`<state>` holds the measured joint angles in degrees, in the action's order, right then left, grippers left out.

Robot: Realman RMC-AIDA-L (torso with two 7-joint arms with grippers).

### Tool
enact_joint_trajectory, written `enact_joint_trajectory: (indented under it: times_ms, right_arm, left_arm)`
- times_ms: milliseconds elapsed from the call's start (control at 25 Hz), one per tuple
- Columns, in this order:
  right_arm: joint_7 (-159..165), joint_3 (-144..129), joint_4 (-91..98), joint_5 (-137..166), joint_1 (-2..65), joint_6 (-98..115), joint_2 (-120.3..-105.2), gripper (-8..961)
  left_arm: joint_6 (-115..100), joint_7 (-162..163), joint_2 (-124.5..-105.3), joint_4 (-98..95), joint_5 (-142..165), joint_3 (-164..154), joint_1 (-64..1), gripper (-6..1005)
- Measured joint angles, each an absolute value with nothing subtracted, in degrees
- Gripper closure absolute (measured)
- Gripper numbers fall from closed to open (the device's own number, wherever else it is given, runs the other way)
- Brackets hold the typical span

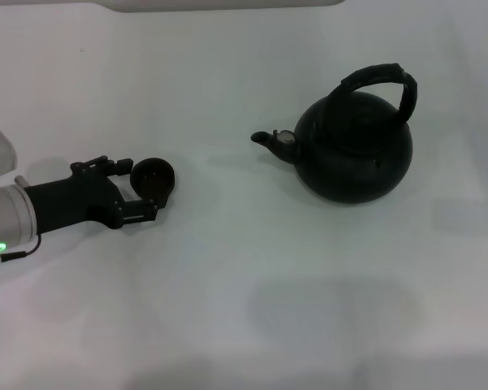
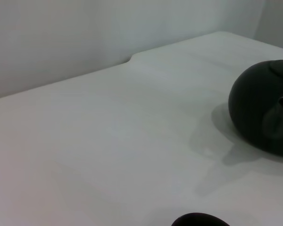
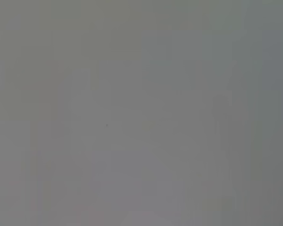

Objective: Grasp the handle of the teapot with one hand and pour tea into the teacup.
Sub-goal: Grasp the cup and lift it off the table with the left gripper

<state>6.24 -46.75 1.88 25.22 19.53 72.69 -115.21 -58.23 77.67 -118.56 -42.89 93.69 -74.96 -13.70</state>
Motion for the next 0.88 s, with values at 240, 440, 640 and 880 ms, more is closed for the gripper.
enact_joint_trajectory:
  times_ms: [240,440,640,880]
  right_arm:
    - [6.2,-46.8,1.8,25.2,19.5,72.7,-115.21,95]
    - [6.2,-46.8,1.8,25.2,19.6,72.7,-115.21,95]
    - [6.2,-46.8,1.8,25.2,19.5,72.7,-115.22,95]
    - [6.3,-46.8,1.8,25.1,19.5,72.7,-115.21,95]
  left_arm:
    - [-57.6,77.6,-118.56,-42.9,93.6,-75.0,-14.5,121]
    - [-57.6,77.6,-118.56,-42.7,93.7,-75.3,-15.3,122]
    - [-57.6,77.6,-118.57,-41.2,93.8,-75.3,-16.7,122]
    - [-57.1,77.6,-118.63,-40.0,93.8,-75.1,-17.3,123]
